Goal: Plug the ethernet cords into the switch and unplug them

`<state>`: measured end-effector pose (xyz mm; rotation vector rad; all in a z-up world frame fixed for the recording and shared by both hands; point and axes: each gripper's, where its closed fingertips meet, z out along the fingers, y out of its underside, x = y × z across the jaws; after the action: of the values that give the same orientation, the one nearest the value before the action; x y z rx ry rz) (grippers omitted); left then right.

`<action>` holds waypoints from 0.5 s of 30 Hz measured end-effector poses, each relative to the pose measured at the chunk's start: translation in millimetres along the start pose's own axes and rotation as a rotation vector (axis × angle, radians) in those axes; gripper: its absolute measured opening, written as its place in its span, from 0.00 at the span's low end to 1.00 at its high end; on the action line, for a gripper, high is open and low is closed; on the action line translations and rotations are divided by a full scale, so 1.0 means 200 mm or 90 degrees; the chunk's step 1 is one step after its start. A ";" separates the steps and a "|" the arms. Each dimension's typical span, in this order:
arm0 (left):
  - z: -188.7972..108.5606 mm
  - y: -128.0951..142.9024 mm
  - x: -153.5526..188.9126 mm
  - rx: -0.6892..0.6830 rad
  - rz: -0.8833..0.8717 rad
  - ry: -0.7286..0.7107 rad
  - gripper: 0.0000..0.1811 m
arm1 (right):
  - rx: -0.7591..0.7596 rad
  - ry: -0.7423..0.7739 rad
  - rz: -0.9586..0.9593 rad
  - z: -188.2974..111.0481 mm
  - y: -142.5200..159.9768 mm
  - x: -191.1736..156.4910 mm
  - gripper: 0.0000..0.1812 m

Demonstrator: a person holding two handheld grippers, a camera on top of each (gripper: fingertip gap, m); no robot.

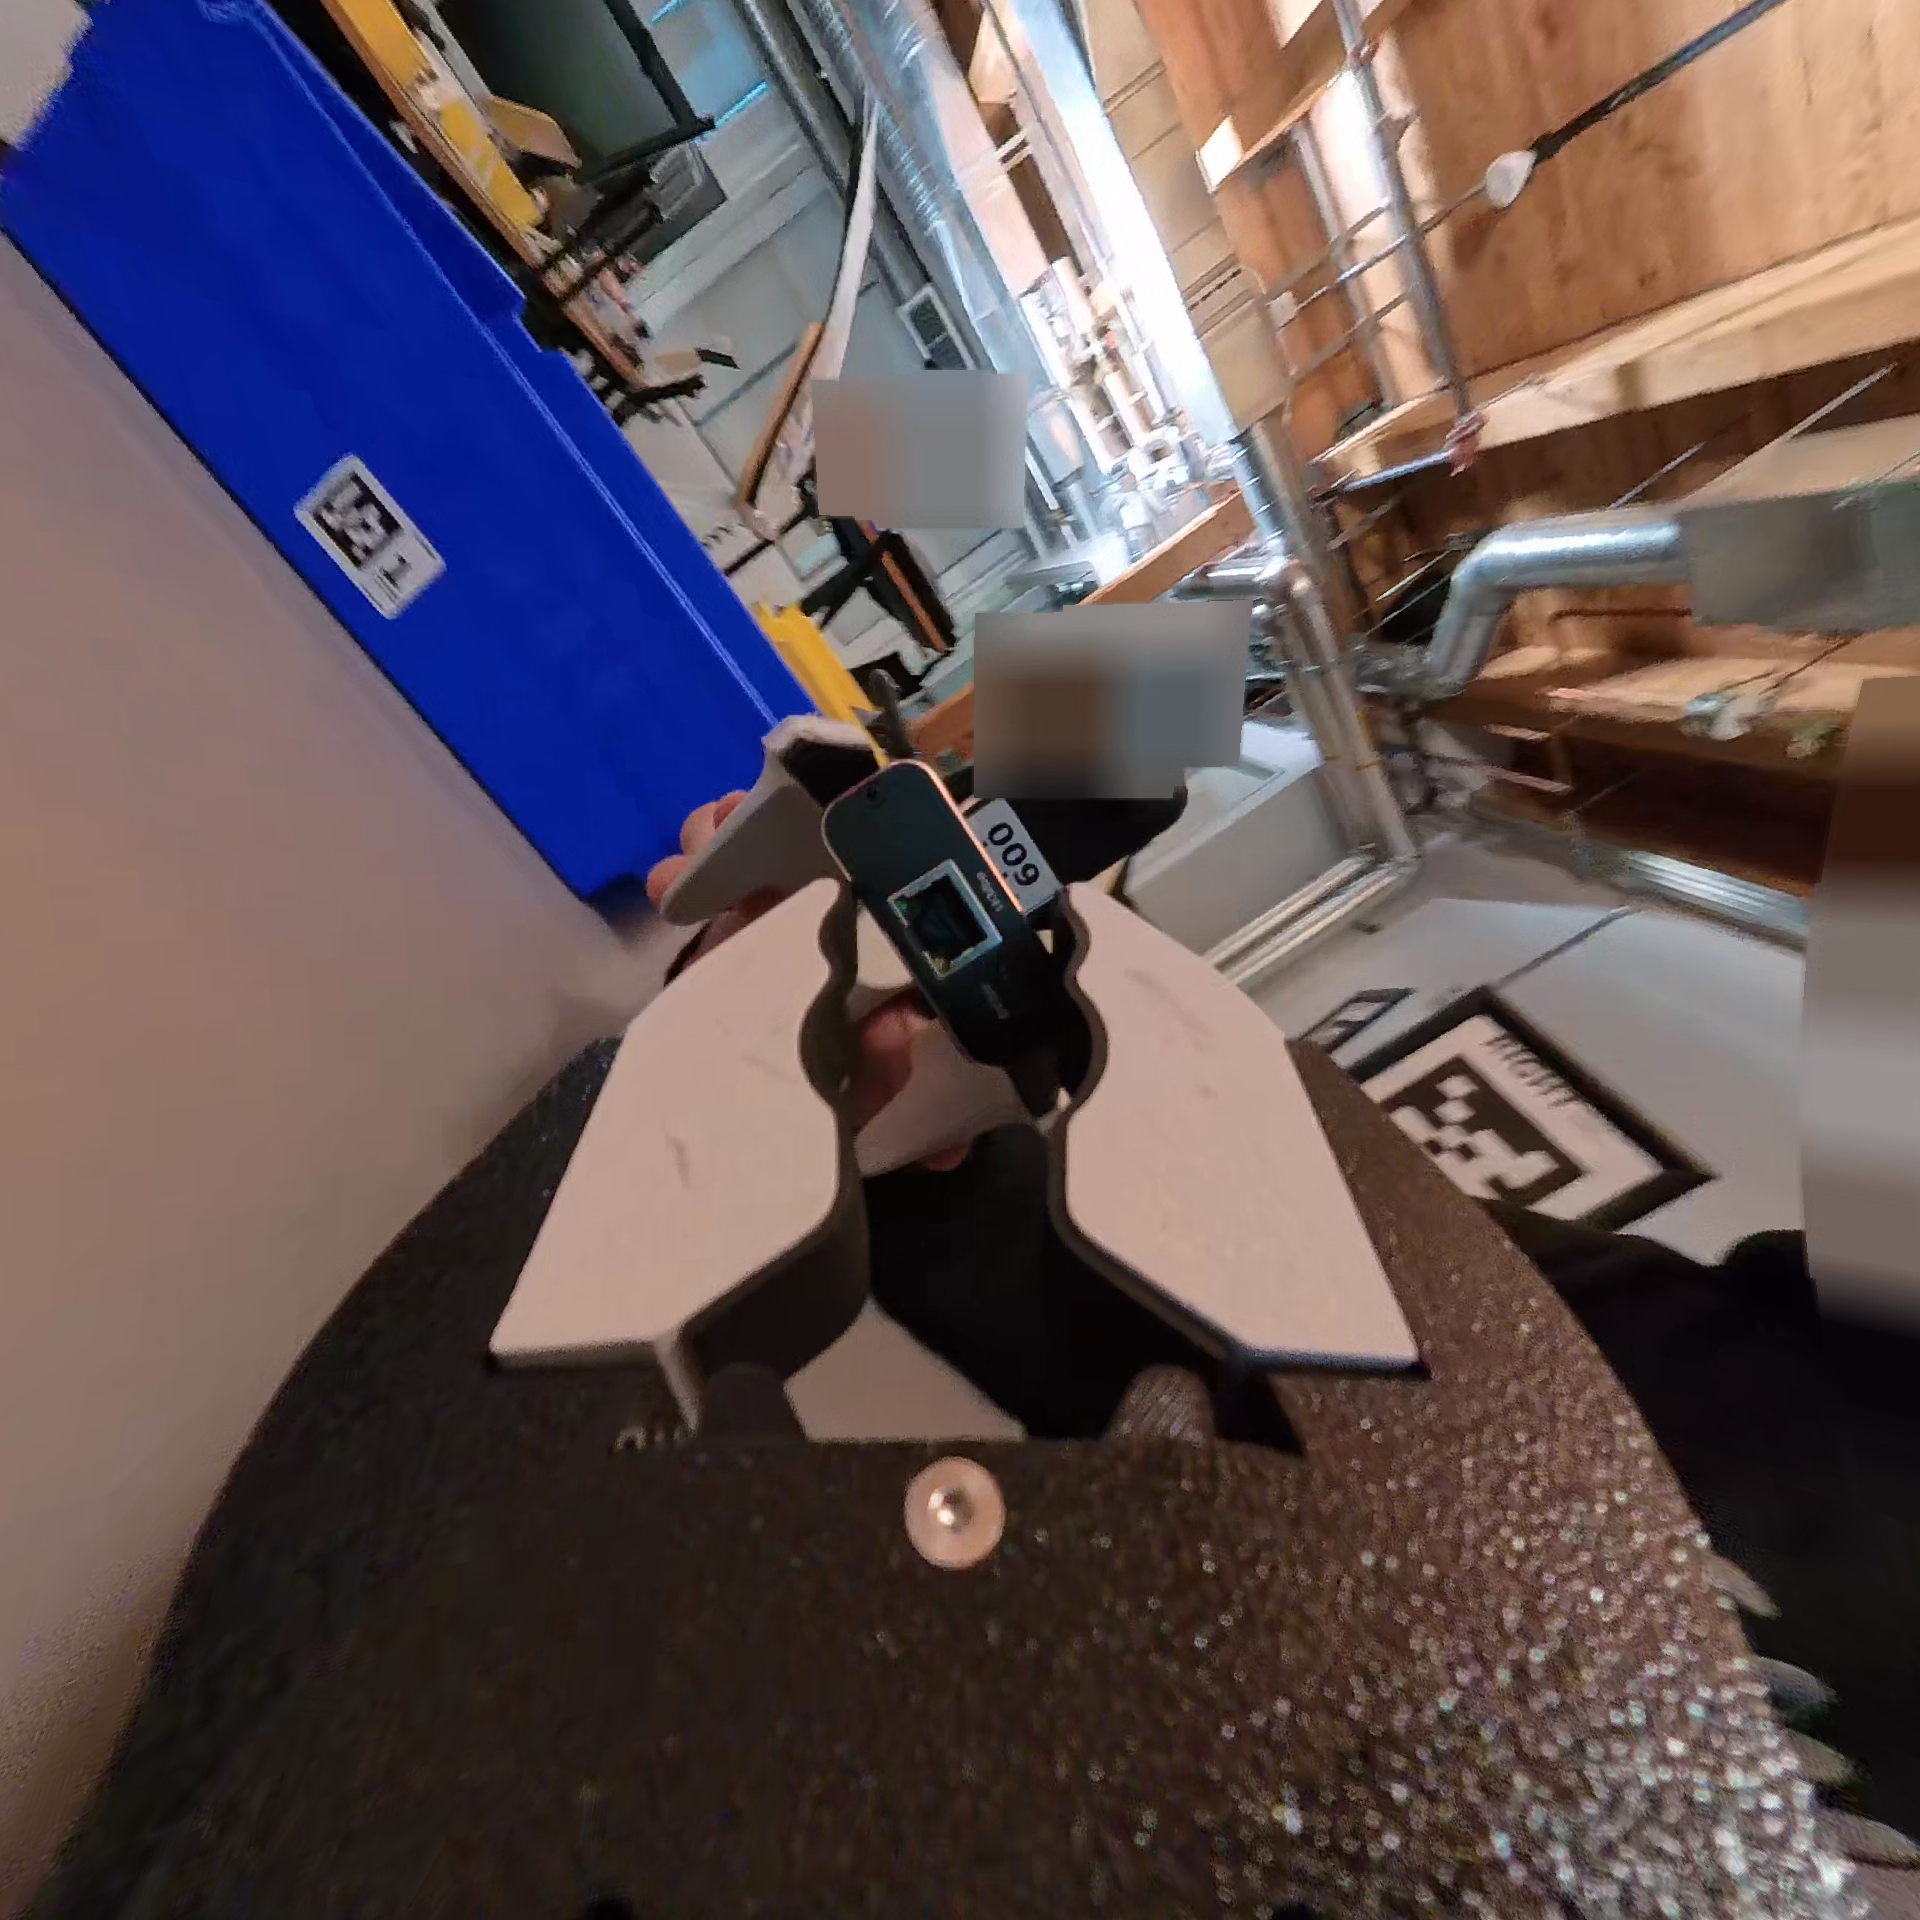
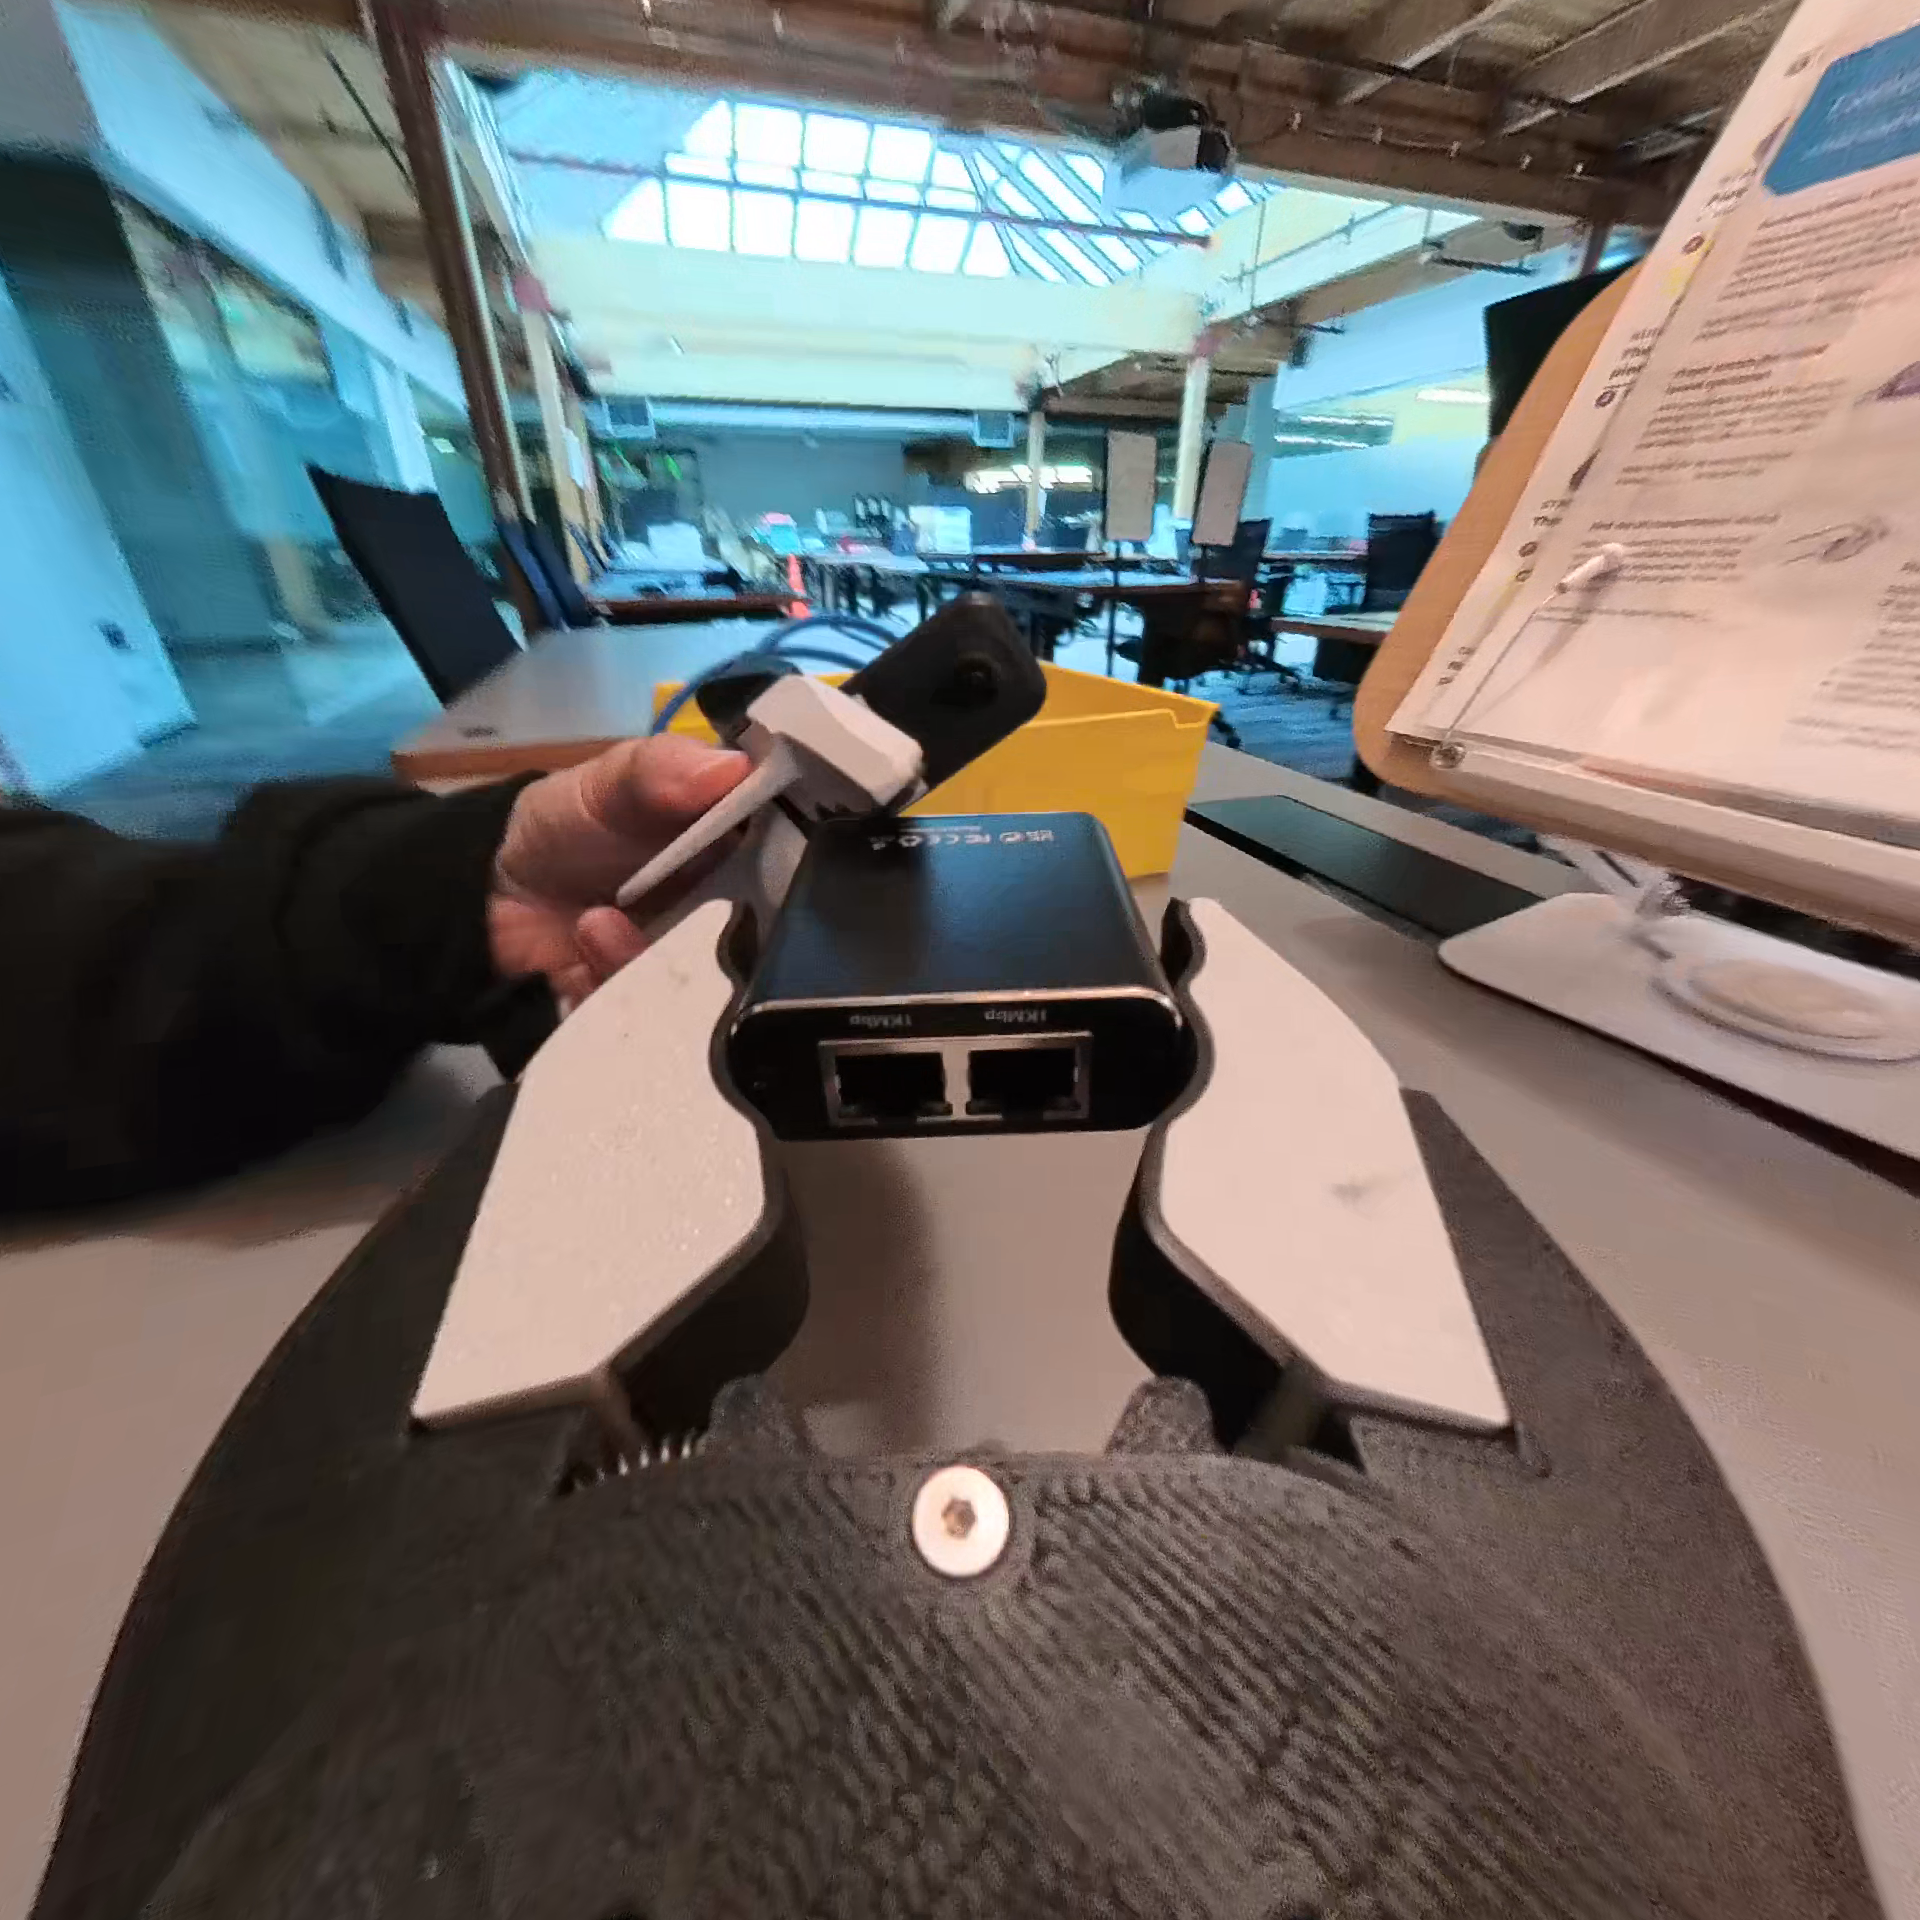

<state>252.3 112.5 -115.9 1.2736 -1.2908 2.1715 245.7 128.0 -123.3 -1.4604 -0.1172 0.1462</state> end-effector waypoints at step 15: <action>-0.49 -0.04 0.48 -0.289 0.746 -0.426 0.26 | 0.123 -0.085 0.142 -0.08 -0.07 0.06 0.41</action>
<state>151.9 182.5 -52.3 1.1969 -3.1928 1.7366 261.0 112.6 -111.7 -1.2672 -0.0465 0.4269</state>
